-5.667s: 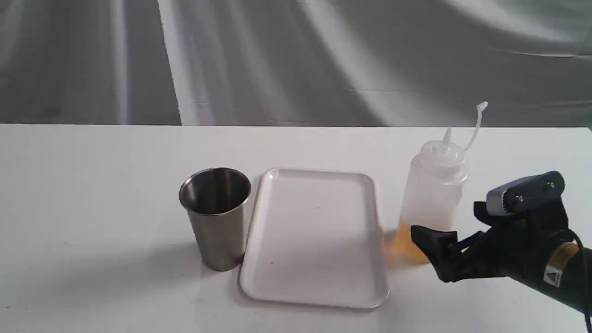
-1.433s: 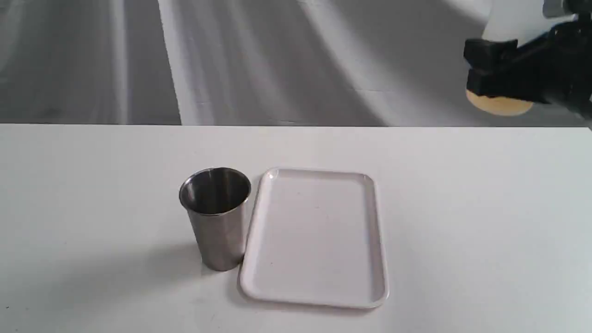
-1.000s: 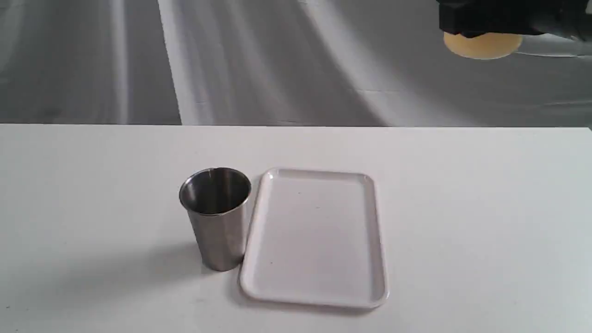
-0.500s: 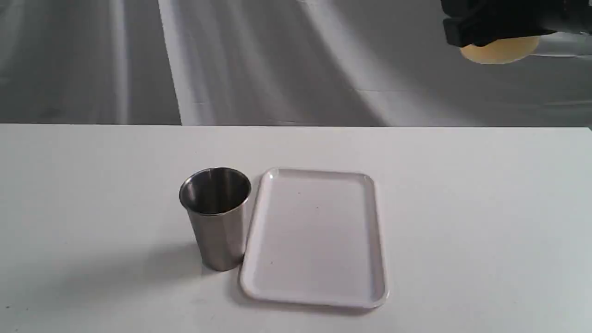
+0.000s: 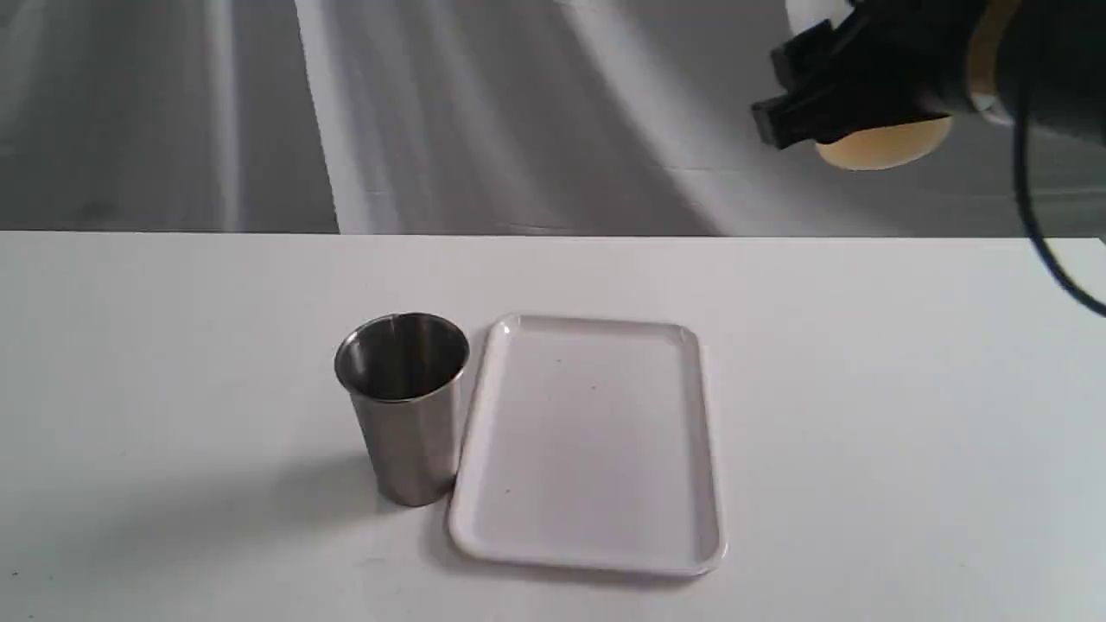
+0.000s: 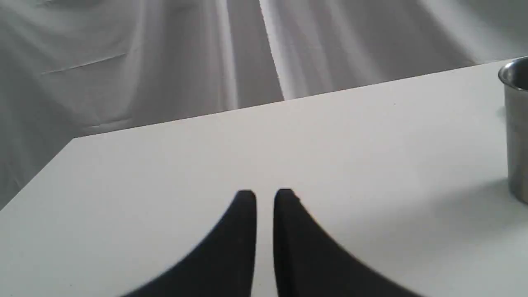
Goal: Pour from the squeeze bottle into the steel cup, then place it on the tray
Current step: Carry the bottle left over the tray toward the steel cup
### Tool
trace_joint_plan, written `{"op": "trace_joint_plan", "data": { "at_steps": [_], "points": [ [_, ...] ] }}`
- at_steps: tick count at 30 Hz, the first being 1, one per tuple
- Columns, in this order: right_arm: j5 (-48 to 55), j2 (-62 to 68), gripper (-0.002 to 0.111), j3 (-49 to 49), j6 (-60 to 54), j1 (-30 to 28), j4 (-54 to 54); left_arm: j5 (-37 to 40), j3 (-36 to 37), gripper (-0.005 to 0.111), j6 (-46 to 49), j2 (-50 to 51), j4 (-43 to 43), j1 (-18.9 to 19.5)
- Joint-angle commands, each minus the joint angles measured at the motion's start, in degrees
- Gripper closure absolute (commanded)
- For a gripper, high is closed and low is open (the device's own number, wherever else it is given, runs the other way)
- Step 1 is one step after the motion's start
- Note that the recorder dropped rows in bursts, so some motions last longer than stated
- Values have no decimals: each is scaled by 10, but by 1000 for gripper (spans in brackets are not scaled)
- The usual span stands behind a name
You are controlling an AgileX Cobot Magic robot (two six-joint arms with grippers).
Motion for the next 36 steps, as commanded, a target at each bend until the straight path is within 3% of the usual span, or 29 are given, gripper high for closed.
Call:
{"op": "trace_joint_plan", "data": {
  "at_steps": [1,19,36],
  "points": [
    [36,25,108,-5,127,32,-136,-7,3,98,-4,-1,0,1],
    [99,159,108,-6,129,117,-191,-7,3,98,-5,-1,0,1],
    [167,263,108,-104,49,148,-208,-7,3,98,-2,-1,0,1]
  ]
}}
